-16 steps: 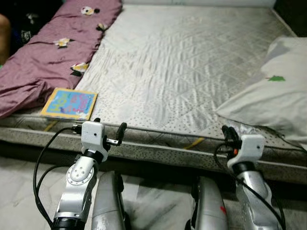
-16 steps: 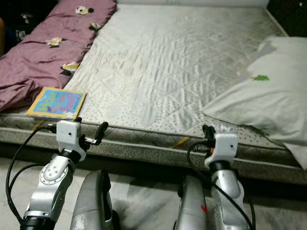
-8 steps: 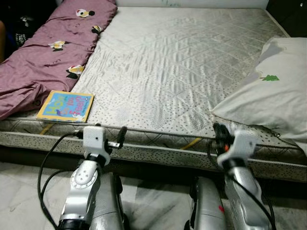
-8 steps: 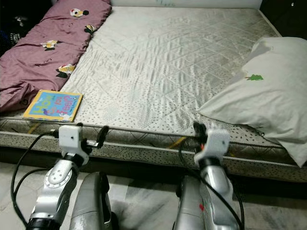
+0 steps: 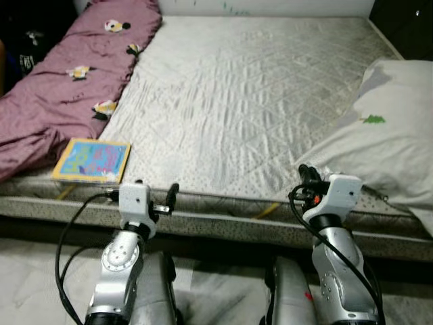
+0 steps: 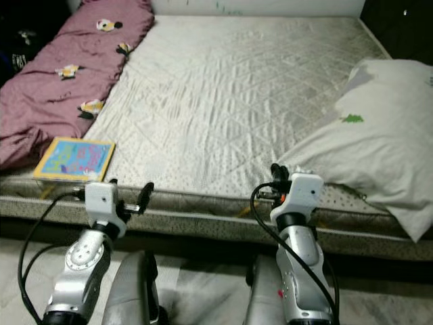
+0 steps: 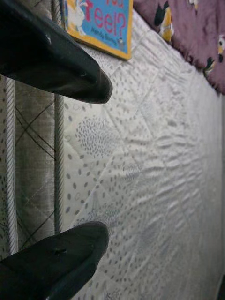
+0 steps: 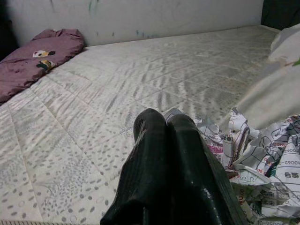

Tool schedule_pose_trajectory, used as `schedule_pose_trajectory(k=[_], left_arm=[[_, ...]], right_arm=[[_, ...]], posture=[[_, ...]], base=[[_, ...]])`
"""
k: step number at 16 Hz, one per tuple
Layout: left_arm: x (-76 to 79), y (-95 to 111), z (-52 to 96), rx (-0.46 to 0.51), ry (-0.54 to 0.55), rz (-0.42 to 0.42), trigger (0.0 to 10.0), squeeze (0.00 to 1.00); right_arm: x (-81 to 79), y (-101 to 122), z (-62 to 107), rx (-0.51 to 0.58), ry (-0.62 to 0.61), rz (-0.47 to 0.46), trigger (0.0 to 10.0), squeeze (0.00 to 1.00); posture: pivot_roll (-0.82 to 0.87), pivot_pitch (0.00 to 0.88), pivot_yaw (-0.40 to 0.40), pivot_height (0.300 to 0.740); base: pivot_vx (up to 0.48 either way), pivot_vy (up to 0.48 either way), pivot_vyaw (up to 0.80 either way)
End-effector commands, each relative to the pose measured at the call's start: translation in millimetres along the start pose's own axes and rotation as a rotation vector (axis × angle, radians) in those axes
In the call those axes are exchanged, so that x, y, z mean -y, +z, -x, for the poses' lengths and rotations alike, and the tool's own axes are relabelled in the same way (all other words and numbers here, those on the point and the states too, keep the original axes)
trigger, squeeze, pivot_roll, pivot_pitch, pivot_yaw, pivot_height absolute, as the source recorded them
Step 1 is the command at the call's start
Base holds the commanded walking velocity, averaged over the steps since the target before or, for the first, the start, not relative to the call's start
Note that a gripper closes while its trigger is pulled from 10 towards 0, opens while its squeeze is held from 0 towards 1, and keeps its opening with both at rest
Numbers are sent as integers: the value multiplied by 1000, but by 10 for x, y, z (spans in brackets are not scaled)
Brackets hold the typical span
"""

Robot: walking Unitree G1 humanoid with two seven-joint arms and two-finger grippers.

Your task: Clean up the room

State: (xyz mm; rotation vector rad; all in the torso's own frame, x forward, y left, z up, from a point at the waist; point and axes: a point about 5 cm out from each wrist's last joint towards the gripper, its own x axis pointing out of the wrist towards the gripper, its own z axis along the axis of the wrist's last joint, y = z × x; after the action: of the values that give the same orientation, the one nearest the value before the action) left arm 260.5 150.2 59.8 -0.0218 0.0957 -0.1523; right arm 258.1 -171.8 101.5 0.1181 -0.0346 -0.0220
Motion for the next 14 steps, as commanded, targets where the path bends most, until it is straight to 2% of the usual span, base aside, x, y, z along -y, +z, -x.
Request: schedule_pose_trajectory(k=[1, 3, 8, 12, 14], left_arm=[[-1, 14, -20, 6, -1, -13, 10000, 0], [-6, 20, -36, 2, -20, 15, 10000, 0], [-79, 36, -29, 16, 30, -40, 10000, 0], [-61, 34, -36, 16, 36, -55, 10000, 0], [-72, -28, -59, -27, 51, -57, 10000, 0]], right_arm=[[27, 11, -27, -4, -16, -12, 10000, 0], [-13, -1, -49, -12, 1, -17, 10000, 0], [-22, -46, -61, -35, -2, -32, 10000, 0], [-12, -53, -70, -36, -11, -32, 10000, 0], [15, -81, -51, -44, -2, -16, 10000, 0]], posture=[[-108, 0, 37, 636], [-94, 0, 23, 662], [-76, 0, 18, 703], [-79, 0, 24, 740], [-70, 0, 36, 740]], base=[[0, 0, 0], [0, 0, -422], [0, 0, -430], [0, 0, -430], [0, 0, -431]])
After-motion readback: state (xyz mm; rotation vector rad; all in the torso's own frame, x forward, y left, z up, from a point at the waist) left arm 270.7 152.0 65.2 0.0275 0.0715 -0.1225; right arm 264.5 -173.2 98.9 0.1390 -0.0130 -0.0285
